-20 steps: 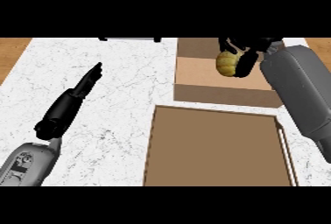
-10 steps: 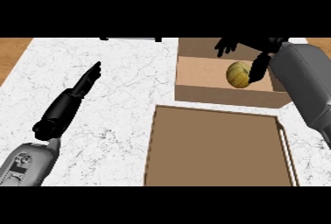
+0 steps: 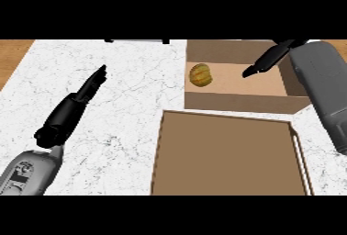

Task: Pick the squash from the tray and place it in the cardboard box

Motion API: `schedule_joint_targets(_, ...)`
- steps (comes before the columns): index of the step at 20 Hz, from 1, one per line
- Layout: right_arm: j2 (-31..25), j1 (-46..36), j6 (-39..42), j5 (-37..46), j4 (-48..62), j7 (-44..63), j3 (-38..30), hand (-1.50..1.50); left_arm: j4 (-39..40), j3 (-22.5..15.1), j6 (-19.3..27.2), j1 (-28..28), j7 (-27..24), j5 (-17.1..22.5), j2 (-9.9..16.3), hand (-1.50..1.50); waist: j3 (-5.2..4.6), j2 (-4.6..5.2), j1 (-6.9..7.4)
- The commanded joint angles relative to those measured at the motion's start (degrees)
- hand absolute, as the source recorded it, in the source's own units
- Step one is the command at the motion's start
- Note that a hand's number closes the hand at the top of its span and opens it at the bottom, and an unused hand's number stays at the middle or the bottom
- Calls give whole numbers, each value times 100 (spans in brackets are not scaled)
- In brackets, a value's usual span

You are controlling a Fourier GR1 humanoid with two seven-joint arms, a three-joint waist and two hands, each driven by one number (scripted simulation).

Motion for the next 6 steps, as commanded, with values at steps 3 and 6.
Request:
schedule_joint_targets(3, -468, -383, 393, -965, 907, 795, -1093, -150, 54, 37, -49, -91, -18, -39, -16, 0, -4, 53, 61)
schedule_joint_targets(6, -724, -185, 35, -1048, 984, 549, -1271, -150, -143, 5, -209, -4, 69, 88, -8, 0, 4, 104, 206)
